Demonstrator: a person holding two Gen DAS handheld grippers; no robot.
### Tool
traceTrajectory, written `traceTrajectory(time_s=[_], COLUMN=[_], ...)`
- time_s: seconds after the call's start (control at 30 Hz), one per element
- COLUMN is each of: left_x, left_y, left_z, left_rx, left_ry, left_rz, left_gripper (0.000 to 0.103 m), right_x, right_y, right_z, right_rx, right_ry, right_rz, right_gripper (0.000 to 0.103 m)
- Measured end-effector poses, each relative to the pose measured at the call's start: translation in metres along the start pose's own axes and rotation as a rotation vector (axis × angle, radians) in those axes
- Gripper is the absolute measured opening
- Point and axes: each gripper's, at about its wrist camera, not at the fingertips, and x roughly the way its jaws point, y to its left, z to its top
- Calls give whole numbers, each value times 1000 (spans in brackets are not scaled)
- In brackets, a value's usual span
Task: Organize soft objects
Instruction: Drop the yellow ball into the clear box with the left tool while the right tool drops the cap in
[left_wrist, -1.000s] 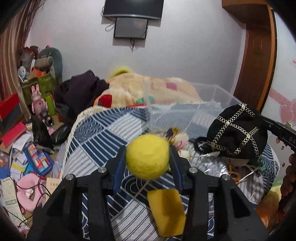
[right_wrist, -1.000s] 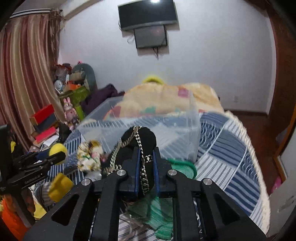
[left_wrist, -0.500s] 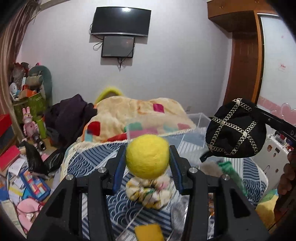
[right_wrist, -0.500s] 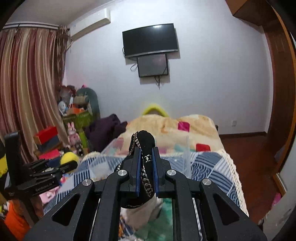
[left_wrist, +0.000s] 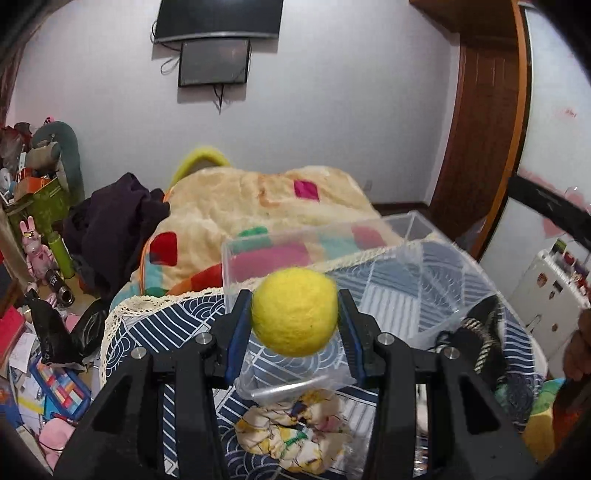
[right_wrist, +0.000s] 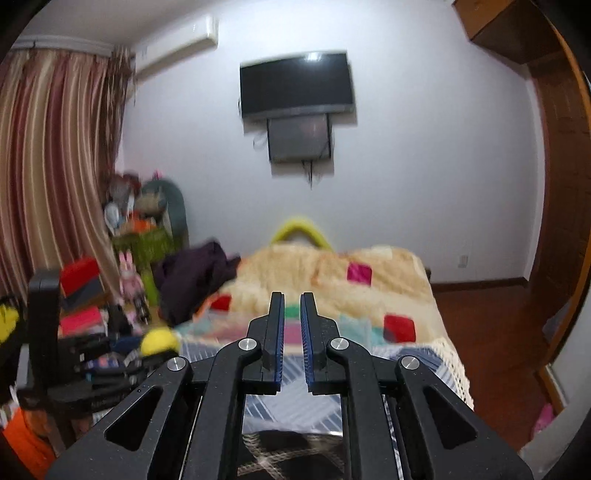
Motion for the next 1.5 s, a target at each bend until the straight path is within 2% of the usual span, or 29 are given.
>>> traceTrajectory(time_s=[0.07,0.13,0.17,0.2,0.27,0.3,0.37,0.47,0.53,0.57,0.6,0.63,0.7,0.73,0.8,0.9,1.07,1.2,1.33,1.5], left_x=[10,20,23,25,30,31,35,41,43,43,43,43,42,42,42,41,27,6,-12,-24], left_y=[-1,0,0,0,-1,-2,-4,-7,-8,-9,-10,-11,-11,-12,-13,-14,-16,-13,-9,0], left_z=[-2,-4,-5,-6,-7,-7,-7,-7,-6,-6,-6,-6,-7,-7,-7,-8,-6,-3,-2,-6], left_rx=[16,23,24,25,31,34,41,46,48,50,54,57,60,62,61,63,66,42,23,13], left_ry=[23,51,59,67,81,85,99,119,127,128,129,130,131,133,136,140,107,56,15,6], left_rz=[9,13,16,16,16,14,15,15,12,12,11,11,9,9,5,-2,-4,-4,22,48], left_gripper=[45,45,45,45,45,45,45,45,45,45,45,45,47,47,47,54,63,82,99,101], right_x=[0,-4,-4,-6,-13,-13,-9,1,6,7,6,6,3,2,2,-5,-25,-39,-30,-2], right_y=[-4,-10,-18,-22,-27,-28,-31,-37,-39,-39,-40,-41,-43,-44,-46,-46,-46,-44,-42,-38], right_z=[-14,-30,-36,-41,-56,-64,-76,-89,-94,-94,-95,-94,-94,-94,-94,-92,-72,-50,-27,-9], right_rx=[1,14,30,47,57,52,58,89,109,120,125,127,134,134,136,138,138,125,132,127], right_ry=[49,105,122,130,149,174,223,305,330,330,329,331,323,324,324,304,221,138,84,72], right_rz=[16,31,31,27,14,-5,-13,26,47,53,54,53,53,56,64,64,74,73,73,50], right_gripper=[10,31,57,76,80,86,91,91,90,86,78,75,57,52,33,19,16,16,16,16])
